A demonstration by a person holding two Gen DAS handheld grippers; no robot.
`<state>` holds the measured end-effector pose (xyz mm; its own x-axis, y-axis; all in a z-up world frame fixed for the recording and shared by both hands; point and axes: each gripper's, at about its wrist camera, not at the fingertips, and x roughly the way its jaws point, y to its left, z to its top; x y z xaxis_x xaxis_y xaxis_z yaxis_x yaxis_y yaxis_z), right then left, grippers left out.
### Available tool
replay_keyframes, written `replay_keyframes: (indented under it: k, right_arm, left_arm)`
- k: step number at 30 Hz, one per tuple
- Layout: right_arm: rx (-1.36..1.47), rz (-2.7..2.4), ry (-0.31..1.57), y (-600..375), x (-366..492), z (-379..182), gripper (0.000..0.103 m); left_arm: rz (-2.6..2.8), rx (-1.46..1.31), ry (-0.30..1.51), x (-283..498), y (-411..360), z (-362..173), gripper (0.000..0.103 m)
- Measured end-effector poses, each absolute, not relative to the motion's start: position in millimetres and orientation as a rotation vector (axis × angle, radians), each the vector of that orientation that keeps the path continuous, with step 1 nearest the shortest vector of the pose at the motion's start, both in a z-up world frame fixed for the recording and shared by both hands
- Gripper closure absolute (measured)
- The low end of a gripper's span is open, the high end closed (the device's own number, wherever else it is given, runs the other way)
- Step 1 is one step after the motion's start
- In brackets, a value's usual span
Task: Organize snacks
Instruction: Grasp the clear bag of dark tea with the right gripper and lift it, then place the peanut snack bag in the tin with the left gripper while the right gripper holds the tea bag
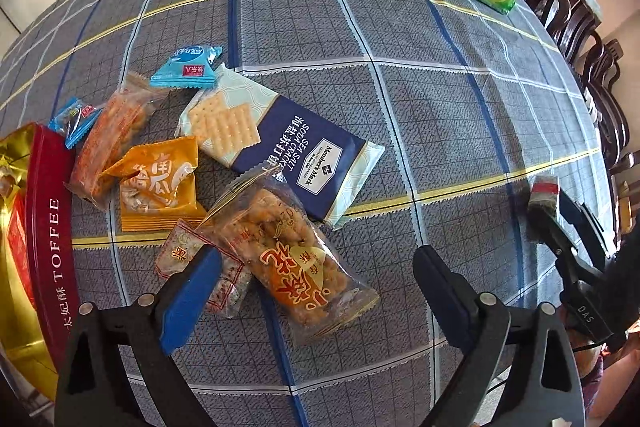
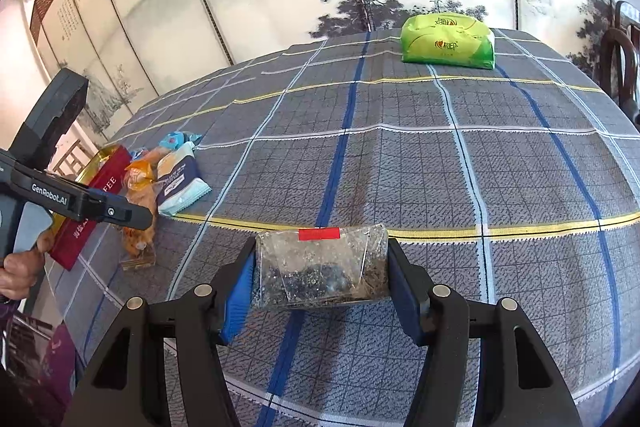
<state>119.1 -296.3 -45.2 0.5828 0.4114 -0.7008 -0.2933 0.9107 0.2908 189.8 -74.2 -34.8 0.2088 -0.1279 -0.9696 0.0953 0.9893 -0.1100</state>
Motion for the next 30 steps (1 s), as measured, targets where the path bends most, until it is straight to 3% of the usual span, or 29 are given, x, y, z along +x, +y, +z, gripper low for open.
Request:
replay_keyframes:
  k: [3,4,9,11,12,13,20,21,23,24,30]
  right_arm:
    - [0.175,0.415,0.847,-300,118,-45,0.042]
    - [0.180,0.415,0.845,-301,118,-44,0.042]
    - [0.190,0.420,0.845,-301,119,-44,0.042]
    - [0.191,0.421,0.843,-301,118,-44,0.042]
    - [0.191,0.420,0.844,-301,118,-44,0.042]
    - [0.192,0.421,0.845,-301,118,-44,0.042]
    - [0.200,0.428,0.844,-302,118,-43,0.042]
    - [0.202,0.427,0.844,-303,118,-43,0.042]
    - [0.204,0.418,0.850,-303,119,-43,0.042]
    - [0.204,0.411,0.859,-303,120,-44,0.042]
    - [0.182,0.366,0.886,-300,125,-47,0.042]
  left_arm:
    - [-0.162,0.006,1.367,183,-78,-29,0.068]
    - [-0.188,-0.027,1.394,182,-76,-29,0.072]
    - [-0.226,-0.042,1.422,176,-76,-36,0.063]
    - [-0.248,-0.047,1.404,176,-80,-33,0.052]
    - [-0.241,-0.043,1.399,178,-82,-33,0.036]
    - [-0.213,-0.036,1.390,179,-81,-32,0.031]
    - [-0.165,-0.042,1.405,188,-85,-49,0.033]
    - [-0.161,-0.015,1.392,187,-91,-49,0.038]
    - [-0.142,0.036,1.341,182,-99,-46,0.063]
    - [-0.162,0.033,1.333,179,-99,-45,0.070]
    - [-0.253,-0.029,1.288,136,-91,-40,0.070]
